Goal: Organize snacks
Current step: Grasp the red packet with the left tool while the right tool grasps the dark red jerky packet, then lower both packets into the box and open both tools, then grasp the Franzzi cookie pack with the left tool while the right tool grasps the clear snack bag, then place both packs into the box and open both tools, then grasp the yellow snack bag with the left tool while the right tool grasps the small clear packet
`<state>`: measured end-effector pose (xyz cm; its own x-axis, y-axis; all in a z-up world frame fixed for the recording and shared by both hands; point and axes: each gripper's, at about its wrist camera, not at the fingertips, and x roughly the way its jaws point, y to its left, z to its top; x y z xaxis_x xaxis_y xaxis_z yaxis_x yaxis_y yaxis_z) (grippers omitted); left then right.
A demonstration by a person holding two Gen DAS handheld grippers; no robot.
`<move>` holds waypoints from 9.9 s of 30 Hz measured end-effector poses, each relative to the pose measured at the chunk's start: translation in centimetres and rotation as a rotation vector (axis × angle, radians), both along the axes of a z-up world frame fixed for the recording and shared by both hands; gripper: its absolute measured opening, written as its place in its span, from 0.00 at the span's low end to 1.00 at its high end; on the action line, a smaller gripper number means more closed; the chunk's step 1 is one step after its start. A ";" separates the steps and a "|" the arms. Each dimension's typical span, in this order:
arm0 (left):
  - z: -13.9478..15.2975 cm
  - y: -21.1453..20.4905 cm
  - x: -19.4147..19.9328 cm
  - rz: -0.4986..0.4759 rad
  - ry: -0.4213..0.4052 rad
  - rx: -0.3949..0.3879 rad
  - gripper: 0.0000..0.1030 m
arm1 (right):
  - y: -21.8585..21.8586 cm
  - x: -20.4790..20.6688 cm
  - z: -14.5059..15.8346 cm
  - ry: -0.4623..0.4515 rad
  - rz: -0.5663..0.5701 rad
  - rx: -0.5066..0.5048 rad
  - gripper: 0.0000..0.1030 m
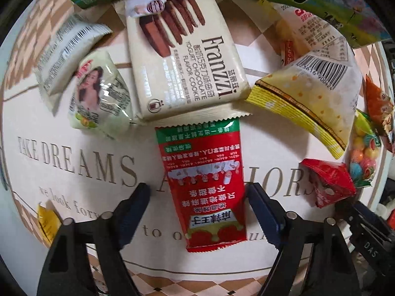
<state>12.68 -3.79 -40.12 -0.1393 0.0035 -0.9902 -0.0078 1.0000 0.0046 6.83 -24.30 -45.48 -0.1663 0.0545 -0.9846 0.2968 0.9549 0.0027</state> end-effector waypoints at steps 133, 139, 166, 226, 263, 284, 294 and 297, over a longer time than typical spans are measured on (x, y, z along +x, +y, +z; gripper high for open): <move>10.0 10.1 9.1 0.010 -0.191 -0.065 0.81 | 12.1 13.8 3.5 -0.120 -0.038 0.188 0.86; 7.0 8.1 9.9 -0.018 -0.104 -0.102 0.81 | 11.6 13.2 1.9 -0.095 -0.014 0.162 0.47; 2.5 3.8 0.2 -0.133 -0.002 -0.021 0.60 | 11.8 6.6 0.3 0.011 0.066 0.157 0.41; 20.4 3.4 14.1 -0.103 -0.336 -0.193 0.55 | 6.2 18.1 18.6 -0.426 0.016 0.241 0.30; 18.9 4.5 19.0 -0.081 -0.332 -0.130 0.85 | 8.1 24.2 15.8 -0.323 0.153 0.064 0.90; 18.4 14.6 1.2 0.096 -0.349 -0.057 0.91 | 10.9 9.6 14.5 -0.256 0.100 0.264 0.92; 10.4 24.5 -7.6 0.400 -0.164 -0.017 0.91 | 20.6 8.8 9.4 -0.129 0.299 0.345 0.92; 8.7 26.0 -8.8 0.444 -0.134 -0.025 0.91 | 24.2 9.3 8.2 -0.106 0.368 0.348 0.92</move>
<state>3.89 22.17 -31.43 0.0071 -0.0519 -0.9986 -0.4343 0.8994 -0.0498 16.16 -0.12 -37.28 -0.1362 0.3385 -0.9311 -0.0776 0.9333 0.3507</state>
